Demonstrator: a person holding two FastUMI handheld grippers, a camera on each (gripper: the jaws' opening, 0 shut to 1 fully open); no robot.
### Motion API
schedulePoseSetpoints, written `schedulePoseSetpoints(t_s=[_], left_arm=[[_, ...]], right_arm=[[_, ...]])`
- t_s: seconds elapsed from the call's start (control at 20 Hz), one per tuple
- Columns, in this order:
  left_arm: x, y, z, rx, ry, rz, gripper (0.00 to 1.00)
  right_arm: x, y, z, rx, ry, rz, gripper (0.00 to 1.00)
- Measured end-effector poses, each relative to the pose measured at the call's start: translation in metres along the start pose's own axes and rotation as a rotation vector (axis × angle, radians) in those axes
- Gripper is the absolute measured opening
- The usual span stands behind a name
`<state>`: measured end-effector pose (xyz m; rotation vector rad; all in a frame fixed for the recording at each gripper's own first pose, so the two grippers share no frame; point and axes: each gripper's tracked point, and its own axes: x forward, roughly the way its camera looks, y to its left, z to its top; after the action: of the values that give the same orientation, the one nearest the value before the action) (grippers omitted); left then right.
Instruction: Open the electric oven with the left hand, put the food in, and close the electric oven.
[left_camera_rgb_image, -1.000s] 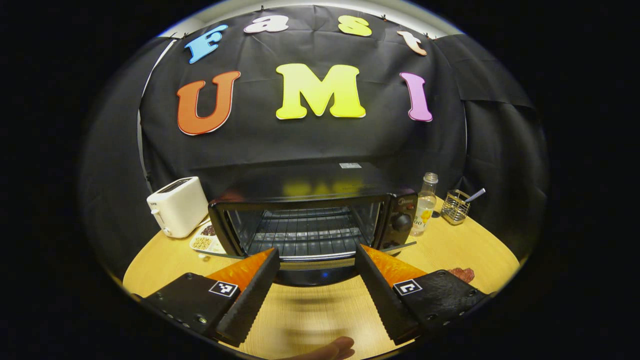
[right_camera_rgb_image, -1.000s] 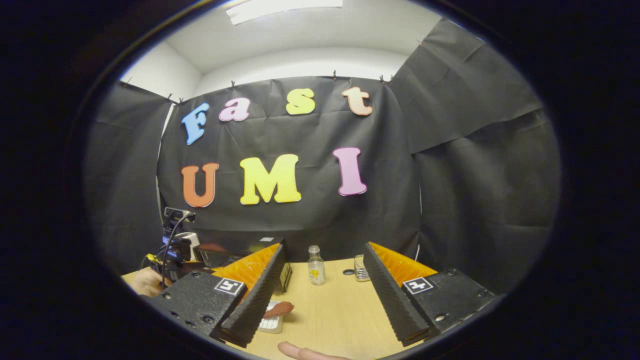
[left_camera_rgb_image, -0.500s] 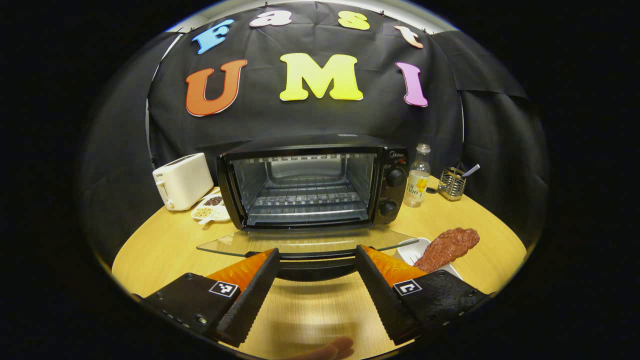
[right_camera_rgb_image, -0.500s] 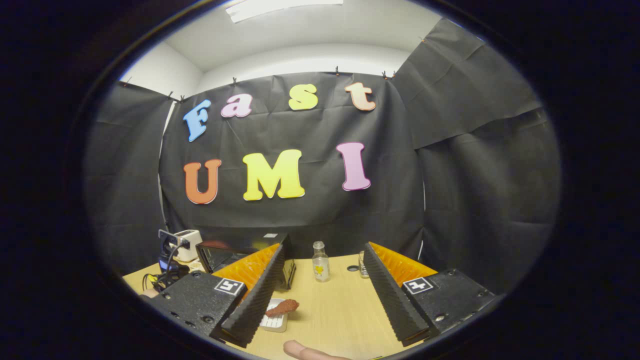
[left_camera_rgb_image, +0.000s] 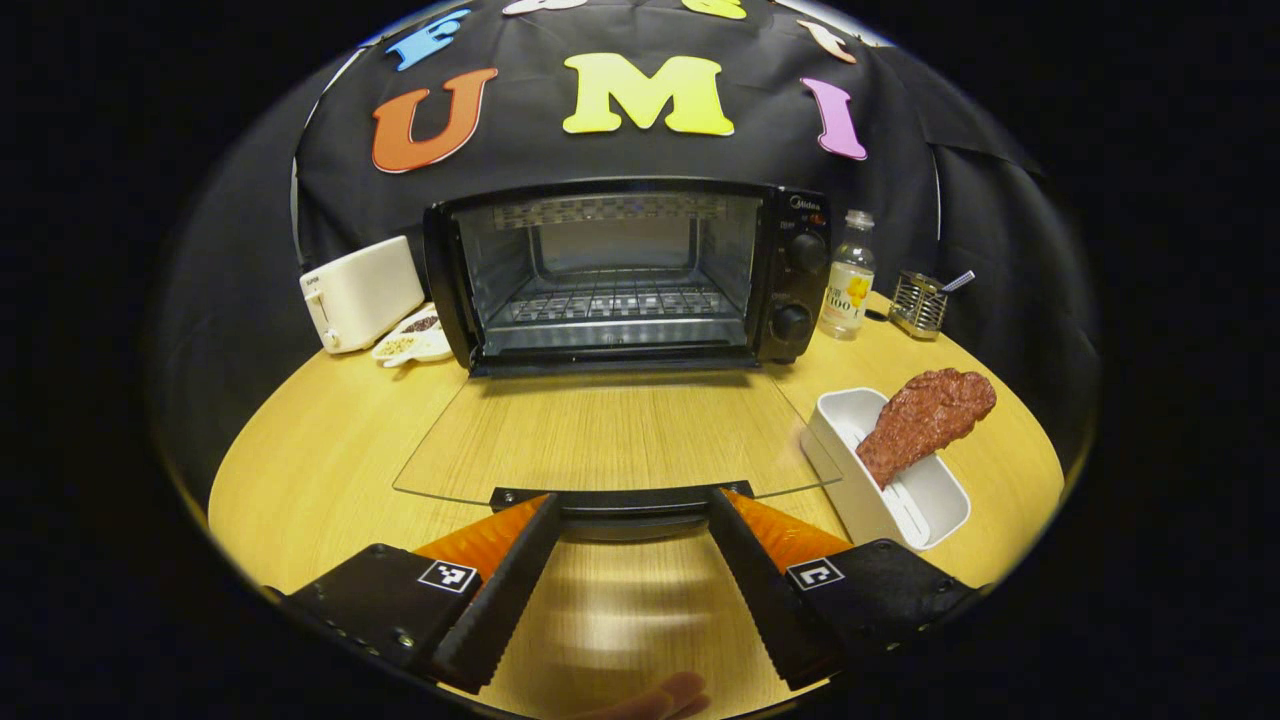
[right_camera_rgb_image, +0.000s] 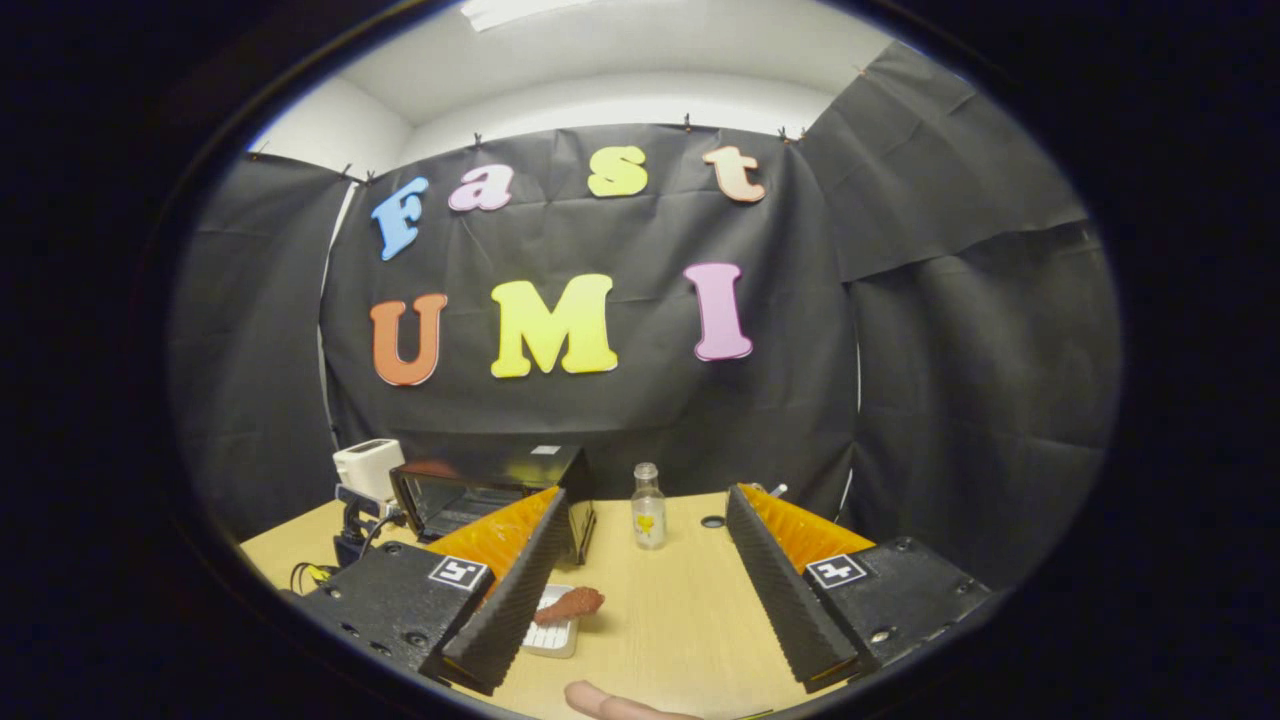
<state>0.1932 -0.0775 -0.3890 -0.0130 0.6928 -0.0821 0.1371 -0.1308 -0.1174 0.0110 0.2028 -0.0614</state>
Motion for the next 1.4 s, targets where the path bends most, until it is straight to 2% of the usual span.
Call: schedulePoseSetpoints(t_s=[0.05, 0.1, 0.35, 0.5, 0.55, 0.6, 0.7, 0.75, 0.9, 1.0, 1.2, 1.4], left_arm=[[0.001, 0.000, 0.000, 0.002, -0.011, -0.001, 0.96], [0.002, -0.001, -0.002, -0.002, -0.007, -0.001, 0.96], [-0.014, 0.004, 0.014, -0.013, -0.065, 0.008, 0.96], [-0.043, 0.006, 0.052, -0.019, -0.171, -0.004, 0.96], [-0.054, 0.008, 0.066, -0.020, -0.206, -0.004, 0.96], [-0.065, 0.011, 0.083, -0.024, -0.247, -0.002, 0.96], [-0.088, 0.015, 0.114, -0.039, -0.328, -0.007, 0.96], [-0.100, 0.016, 0.126, -0.047, -0.361, -0.013, 0.96], [-0.129, 0.031, 0.149, -0.051, -0.418, 0.031, 0.97], [-0.149, 0.042, 0.163, -0.061, -0.450, 0.065, 0.96], [-0.190, 0.047, 0.184, -0.084, -0.518, 0.066, 0.96], [-0.224, 0.062, 0.192, -0.070, -0.581, 0.109, 0.95]], right_arm=[[0.002, 0.000, -0.004, -0.001, 0.012, -0.002, 1.00], [0.006, -0.001, -0.008, 0.000, 0.024, -0.005, 0.96], [0.029, 0.004, -0.033, 0.001, 0.117, 0.020, 1.00], [0.054, 0.003, -0.058, -0.022, 0.219, 0.043, 1.00], [0.063, 0.004, -0.067, -0.024, 0.262, 0.056, 0.96], [0.073, 0.005, -0.079, -0.018, 0.308, 0.067, 1.00], [0.089, 0.013, -0.105, -0.011, 0.417, 0.119, 0.97], [0.097, 0.015, -0.114, -0.006, 0.456, 0.148, 1.00], [0.121, 0.013, -0.141, 0.007, 0.572, 0.178, 1.00], [0.133, 0.016, -0.159, 0.044, 0.654, 0.215, 1.00], [0.142, 0.031, -0.192, 0.205, 0.814, 0.320, 0.97], [0.137, 0.050, -0.218, 0.351, 0.937, 0.416, 0.81]])
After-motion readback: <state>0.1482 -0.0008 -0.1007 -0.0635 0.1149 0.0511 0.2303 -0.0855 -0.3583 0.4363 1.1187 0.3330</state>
